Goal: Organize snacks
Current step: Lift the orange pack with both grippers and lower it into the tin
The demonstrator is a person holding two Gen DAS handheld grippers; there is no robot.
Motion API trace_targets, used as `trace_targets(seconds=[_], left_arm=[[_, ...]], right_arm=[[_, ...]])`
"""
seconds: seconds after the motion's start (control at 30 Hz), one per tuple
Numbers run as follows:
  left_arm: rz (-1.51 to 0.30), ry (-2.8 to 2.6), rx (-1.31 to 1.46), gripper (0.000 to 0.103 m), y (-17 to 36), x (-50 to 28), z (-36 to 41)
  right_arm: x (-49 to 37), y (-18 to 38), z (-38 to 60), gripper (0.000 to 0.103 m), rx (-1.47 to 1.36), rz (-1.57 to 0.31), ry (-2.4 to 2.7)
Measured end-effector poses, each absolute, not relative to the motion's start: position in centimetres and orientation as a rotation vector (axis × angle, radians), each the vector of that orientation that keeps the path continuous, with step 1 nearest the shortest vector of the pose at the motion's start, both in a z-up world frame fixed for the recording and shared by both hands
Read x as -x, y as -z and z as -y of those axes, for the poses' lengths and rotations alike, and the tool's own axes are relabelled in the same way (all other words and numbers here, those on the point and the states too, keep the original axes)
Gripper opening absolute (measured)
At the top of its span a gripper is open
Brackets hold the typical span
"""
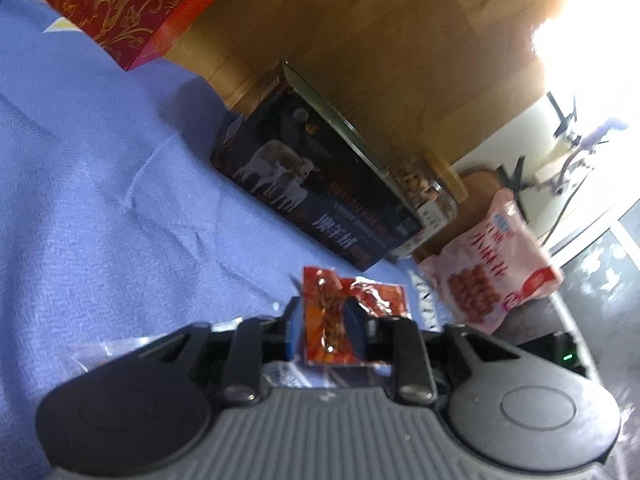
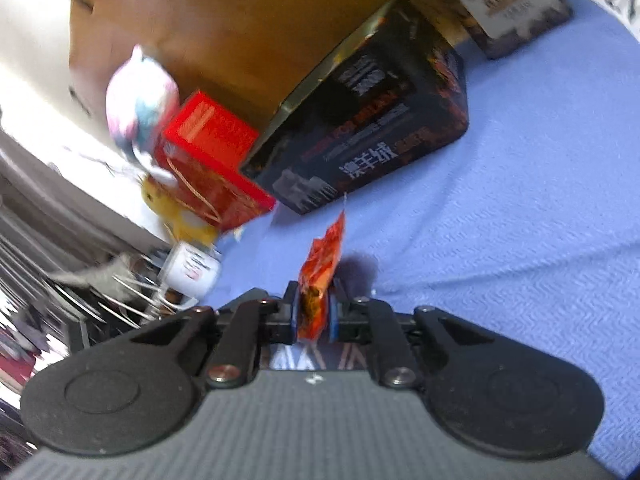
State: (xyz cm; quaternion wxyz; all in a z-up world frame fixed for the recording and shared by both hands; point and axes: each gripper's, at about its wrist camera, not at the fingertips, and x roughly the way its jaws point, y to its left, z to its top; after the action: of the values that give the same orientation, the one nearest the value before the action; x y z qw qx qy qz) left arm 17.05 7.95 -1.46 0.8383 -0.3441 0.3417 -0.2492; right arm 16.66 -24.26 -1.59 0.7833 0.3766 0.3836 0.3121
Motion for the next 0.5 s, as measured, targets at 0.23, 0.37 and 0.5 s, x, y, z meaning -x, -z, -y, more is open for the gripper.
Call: trace_targets(seconds=[0.23,0.37,0.5], left_arm=[[-0.679,0.619,0.891,0.062,1.5,-17.1,-9.5],[-0.684,0.669,0.95,0.062,2.0,-17.4,-9.5],[-0.707,0.73,0.948,0.054,2.1,-17.6,-8.5]], right_arm=[[-16.5,2.0,25.5,0.014,-0.974,-0.792,-0.762],[-16.3,1.6,25.6,0.014,-1.009,-0.768,-0.801],[-16.4,1.6,25.3,0.014,-1.044,-0.776,-0.857]])
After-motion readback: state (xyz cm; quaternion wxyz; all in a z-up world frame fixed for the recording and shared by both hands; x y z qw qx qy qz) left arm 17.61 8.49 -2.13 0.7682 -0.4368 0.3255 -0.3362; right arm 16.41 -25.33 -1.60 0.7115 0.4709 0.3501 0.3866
